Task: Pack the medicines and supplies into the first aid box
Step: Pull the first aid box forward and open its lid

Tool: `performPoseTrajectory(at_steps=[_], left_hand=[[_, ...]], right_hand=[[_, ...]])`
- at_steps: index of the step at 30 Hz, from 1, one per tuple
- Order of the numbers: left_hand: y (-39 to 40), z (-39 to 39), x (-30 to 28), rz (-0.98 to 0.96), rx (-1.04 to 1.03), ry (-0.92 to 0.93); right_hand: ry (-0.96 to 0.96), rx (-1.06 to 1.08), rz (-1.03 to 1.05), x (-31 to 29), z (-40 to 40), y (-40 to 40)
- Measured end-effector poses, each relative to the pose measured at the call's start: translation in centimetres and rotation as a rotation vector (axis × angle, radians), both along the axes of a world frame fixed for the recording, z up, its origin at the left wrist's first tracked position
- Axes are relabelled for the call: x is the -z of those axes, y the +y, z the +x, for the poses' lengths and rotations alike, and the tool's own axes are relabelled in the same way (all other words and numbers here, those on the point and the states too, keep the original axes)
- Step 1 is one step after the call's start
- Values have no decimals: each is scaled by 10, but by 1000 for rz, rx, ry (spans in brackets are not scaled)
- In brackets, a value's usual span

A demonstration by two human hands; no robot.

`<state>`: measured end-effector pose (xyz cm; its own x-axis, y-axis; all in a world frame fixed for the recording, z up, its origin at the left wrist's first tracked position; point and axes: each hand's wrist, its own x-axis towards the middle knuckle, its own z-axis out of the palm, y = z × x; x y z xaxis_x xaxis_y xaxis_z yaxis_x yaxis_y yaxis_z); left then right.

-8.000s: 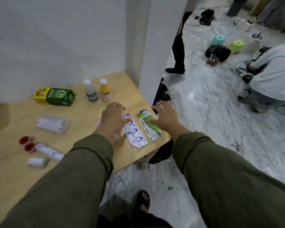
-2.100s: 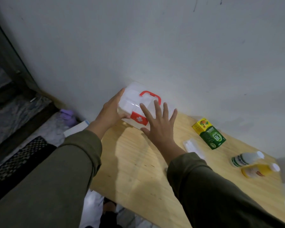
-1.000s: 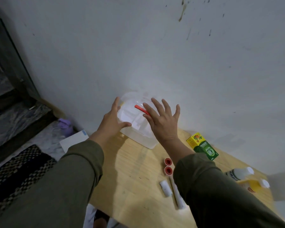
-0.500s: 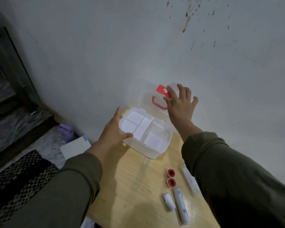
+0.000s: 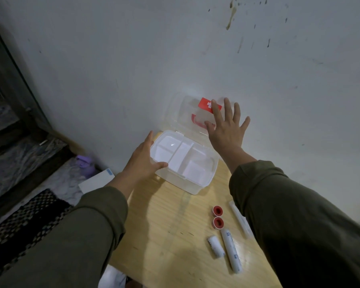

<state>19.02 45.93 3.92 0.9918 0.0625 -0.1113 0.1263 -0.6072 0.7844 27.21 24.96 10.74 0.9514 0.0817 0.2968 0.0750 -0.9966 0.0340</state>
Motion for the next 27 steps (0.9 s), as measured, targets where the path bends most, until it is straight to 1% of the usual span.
performPoseTrajectory(at_steps=[4,9,16,20,27], left_hand=[[1,2,-6,103,-17,-91],[-27,4,-28,151,43,-176],[-101,-8,-40,160,234,-206],[-151,-23,-35,160,373,-190],[-235,-54,-19,216,597,-154]], right_hand=[[-9,-27,107,-1,-12,-11],[-4,-20,203,-5,-39,-42],[3,82,279,-1,-105,-104],[6,157,315,9,-148,-143],[3,253,350,31,-217,-211]])
